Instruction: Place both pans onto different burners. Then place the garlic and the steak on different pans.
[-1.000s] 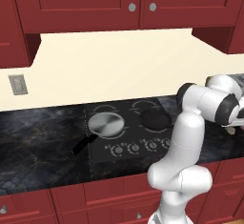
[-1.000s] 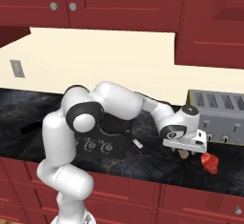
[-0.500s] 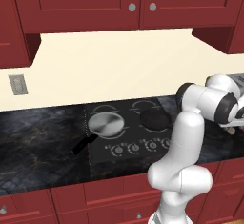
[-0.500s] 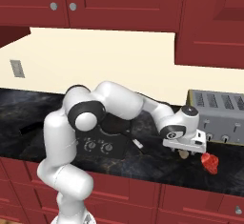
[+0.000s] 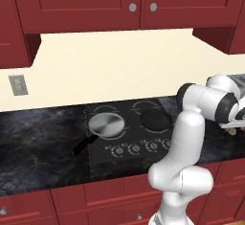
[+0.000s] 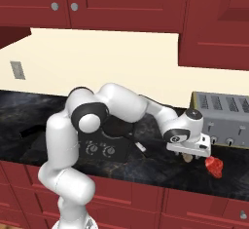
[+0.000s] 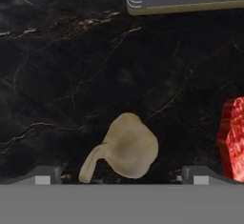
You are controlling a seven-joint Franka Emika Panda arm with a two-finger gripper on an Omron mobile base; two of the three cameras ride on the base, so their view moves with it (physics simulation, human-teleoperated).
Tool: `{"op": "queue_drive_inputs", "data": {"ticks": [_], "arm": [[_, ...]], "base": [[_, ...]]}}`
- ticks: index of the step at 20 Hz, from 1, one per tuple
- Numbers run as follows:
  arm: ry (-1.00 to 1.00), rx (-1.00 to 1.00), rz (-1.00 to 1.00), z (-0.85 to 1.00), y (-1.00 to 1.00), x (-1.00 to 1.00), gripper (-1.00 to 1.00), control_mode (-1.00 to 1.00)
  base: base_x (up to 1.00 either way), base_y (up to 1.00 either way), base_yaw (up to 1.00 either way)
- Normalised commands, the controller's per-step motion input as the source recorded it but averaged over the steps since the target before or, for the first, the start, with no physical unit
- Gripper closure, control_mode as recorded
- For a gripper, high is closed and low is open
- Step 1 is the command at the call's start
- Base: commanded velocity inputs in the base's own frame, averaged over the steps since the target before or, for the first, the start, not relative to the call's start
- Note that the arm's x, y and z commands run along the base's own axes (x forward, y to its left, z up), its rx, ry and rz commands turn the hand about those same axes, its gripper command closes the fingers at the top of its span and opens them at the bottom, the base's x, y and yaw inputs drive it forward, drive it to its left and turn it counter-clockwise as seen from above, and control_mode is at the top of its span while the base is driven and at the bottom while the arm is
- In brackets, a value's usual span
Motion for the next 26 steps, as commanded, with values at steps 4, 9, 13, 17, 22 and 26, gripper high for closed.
{"op": "queue_drive_inputs", "data": {"ticks": [4, 9, 13, 17, 22, 26], "arm": [[0.00, 0.00, 0.00, -0.09, -0.04, 0.05, -1.00, -1.00], [0.00, 0.00, 0.00, -0.07, -0.02, 0.02, -1.00, -1.00], [0.00, 0.00, 0.00, -0.02, -0.03, 0.03, -1.00, -1.00], [0.00, 0.00, 0.00, -0.01, -0.01, 0.01, -1.00, -1.00], [0.00, 0.00, 0.00, -0.06, 0.00, 0.00, -1.00, -1.00], [0.00, 0.00, 0.00, -0.12, 0.00, 0.00, -1.00, -1.00]], "base": [[0.00, 0.00, 0.00], [0.00, 0.00, 0.00], [0.00, 0.00, 0.00], [0.00, 0.00, 0.00], [0.00, 0.00, 0.00], [0.00, 0.00, 0.00]]}}
